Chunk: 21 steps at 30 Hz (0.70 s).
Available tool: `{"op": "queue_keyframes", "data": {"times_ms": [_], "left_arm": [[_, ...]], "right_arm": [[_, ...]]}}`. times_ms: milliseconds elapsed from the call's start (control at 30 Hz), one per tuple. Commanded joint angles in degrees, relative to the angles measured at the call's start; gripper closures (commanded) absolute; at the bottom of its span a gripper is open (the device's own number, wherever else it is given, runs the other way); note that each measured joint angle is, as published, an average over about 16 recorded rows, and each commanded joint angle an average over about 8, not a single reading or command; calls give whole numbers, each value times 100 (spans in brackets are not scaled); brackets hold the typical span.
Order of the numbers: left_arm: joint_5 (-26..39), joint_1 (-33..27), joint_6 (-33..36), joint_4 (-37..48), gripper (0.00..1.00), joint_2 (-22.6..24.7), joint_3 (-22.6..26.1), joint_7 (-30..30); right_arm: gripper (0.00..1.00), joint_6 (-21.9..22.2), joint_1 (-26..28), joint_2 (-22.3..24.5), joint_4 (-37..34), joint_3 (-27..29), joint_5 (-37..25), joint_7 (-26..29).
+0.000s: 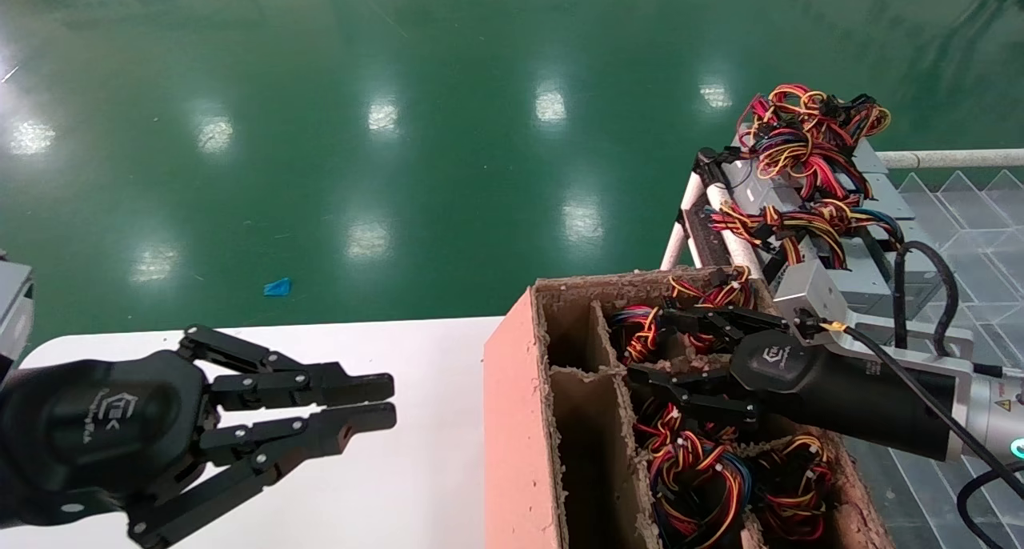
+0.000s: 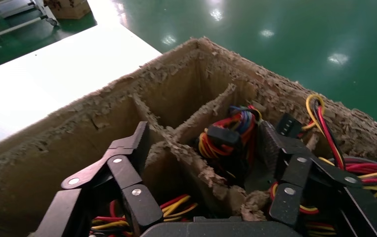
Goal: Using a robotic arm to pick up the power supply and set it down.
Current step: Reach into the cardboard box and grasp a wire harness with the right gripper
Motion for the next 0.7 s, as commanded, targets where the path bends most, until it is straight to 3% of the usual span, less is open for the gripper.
{"op": "queue_keyframes", "data": {"times_ms": [33,700], "left_arm": [[0,0,0,0,100,0,0,0],[0,0,0,0,100,0,0,0]], "right_arm": [[100,-38,53,-47,-137,-28,-45,-80],[100,-52,434,-689,-1325,23,40,-798]]}}
